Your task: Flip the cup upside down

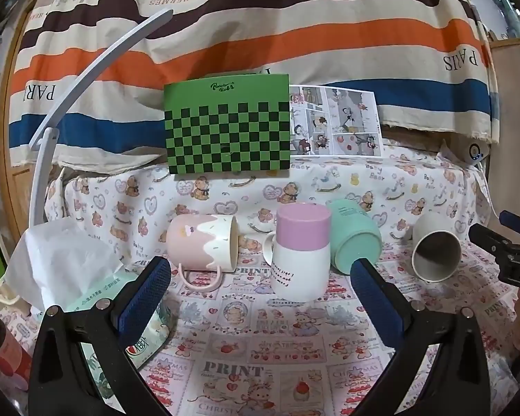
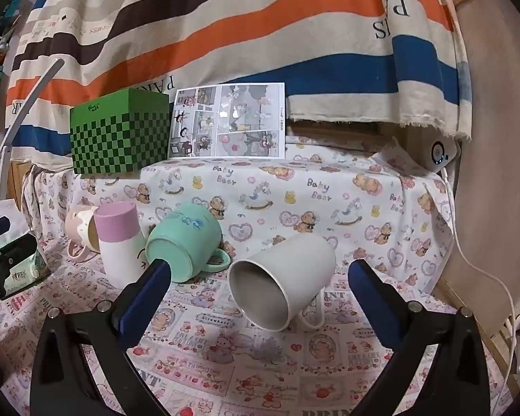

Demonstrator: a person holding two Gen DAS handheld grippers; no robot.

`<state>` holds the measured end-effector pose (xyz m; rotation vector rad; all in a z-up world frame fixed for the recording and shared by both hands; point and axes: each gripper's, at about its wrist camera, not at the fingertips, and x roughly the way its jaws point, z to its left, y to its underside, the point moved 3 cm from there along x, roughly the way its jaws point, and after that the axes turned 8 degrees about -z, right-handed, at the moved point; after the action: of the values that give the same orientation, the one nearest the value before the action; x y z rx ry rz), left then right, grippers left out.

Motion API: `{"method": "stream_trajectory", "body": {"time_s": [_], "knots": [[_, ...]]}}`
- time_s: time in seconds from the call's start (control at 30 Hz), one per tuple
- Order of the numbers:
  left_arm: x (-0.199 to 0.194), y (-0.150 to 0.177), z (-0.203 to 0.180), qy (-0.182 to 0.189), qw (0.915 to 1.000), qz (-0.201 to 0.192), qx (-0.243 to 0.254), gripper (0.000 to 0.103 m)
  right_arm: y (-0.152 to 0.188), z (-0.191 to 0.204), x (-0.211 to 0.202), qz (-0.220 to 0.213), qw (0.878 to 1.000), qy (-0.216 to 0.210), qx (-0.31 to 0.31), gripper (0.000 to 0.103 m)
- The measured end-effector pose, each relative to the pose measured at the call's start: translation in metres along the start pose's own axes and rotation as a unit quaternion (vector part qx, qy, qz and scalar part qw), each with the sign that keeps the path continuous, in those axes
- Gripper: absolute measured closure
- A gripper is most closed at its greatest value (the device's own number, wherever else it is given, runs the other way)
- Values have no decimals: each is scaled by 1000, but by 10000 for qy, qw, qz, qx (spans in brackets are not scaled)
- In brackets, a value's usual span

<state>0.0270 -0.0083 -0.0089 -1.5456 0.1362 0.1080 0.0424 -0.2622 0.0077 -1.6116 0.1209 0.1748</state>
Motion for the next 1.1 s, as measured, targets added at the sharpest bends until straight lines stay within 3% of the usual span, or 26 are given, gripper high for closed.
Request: {"method": "stream_trajectory", "body": {"time_s": [0.3,0.87,1.1], "knots": [[-3,1,7,-76,9998,24,-171,0,-1,-2,-2,-98,9999,27,44,0],[-3,1,-3,166,9999,-9,11,0,1,5,1,58,9999,-68,-67,0],[-3,2,1,68,9999,-9,-87,0,1,4,1,145,9999,-56,-52,0]]}}
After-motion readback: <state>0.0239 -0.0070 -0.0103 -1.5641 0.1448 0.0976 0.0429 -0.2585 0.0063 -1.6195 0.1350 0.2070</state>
